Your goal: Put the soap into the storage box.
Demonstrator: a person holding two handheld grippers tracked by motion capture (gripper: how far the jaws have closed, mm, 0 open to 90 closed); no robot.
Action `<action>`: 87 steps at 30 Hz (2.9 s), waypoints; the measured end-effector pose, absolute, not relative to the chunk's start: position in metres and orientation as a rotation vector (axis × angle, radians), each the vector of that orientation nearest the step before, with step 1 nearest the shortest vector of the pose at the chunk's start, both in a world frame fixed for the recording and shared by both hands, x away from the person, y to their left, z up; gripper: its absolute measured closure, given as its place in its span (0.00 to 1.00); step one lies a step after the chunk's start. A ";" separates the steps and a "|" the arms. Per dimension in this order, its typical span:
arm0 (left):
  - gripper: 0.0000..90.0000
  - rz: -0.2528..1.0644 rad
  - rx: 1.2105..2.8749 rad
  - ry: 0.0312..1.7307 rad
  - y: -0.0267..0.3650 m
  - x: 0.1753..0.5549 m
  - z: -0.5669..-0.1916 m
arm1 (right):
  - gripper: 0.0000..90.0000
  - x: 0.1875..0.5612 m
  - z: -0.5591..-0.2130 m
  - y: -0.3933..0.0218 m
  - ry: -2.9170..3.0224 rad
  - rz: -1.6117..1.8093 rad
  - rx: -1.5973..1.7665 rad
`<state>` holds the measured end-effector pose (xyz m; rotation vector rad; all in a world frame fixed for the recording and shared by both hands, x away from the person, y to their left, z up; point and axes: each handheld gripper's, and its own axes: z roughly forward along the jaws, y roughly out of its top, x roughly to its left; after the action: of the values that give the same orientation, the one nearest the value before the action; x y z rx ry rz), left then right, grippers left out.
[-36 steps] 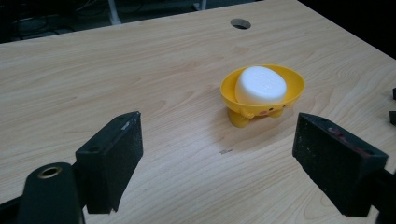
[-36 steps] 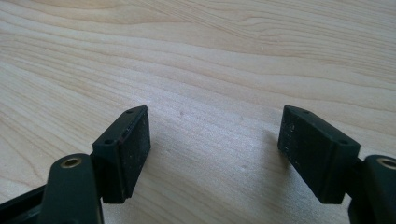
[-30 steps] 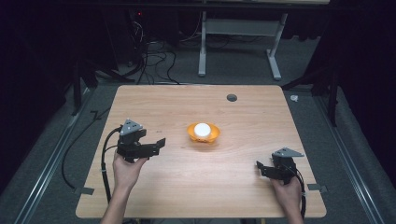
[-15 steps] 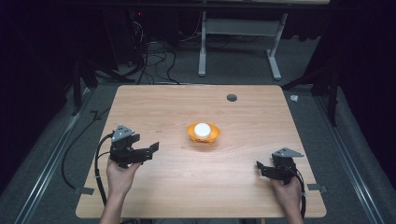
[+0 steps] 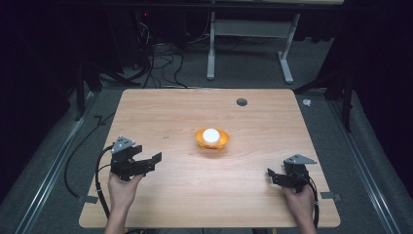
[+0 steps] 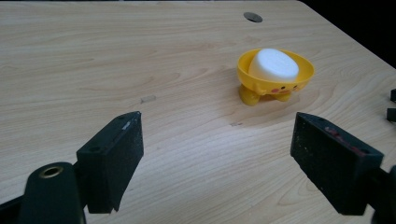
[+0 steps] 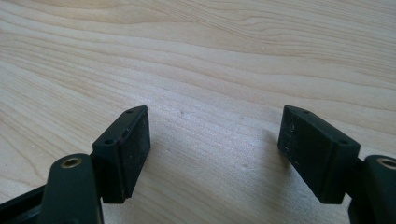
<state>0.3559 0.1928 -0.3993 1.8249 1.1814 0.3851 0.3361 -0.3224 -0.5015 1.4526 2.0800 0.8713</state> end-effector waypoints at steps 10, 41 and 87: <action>0.20 0.378 1.838 1.211 0.198 0.351 -0.412 | 0.29 0.336 -0.501 -0.322 2.079 0.871 1.453; 0.19 0.406 1.886 1.274 0.199 0.347 -0.443 | 0.29 0.336 -0.501 -0.322 2.080 0.872 1.454; 0.18 0.538 2.000 1.353 0.186 0.360 -0.501 | 0.29 0.336 -0.501 -0.322 2.082 0.873 1.452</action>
<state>0.3605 0.1864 -0.5012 1.9995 1.3531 0.5383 0.3358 -0.3220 -0.5014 1.4525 2.0817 0.8734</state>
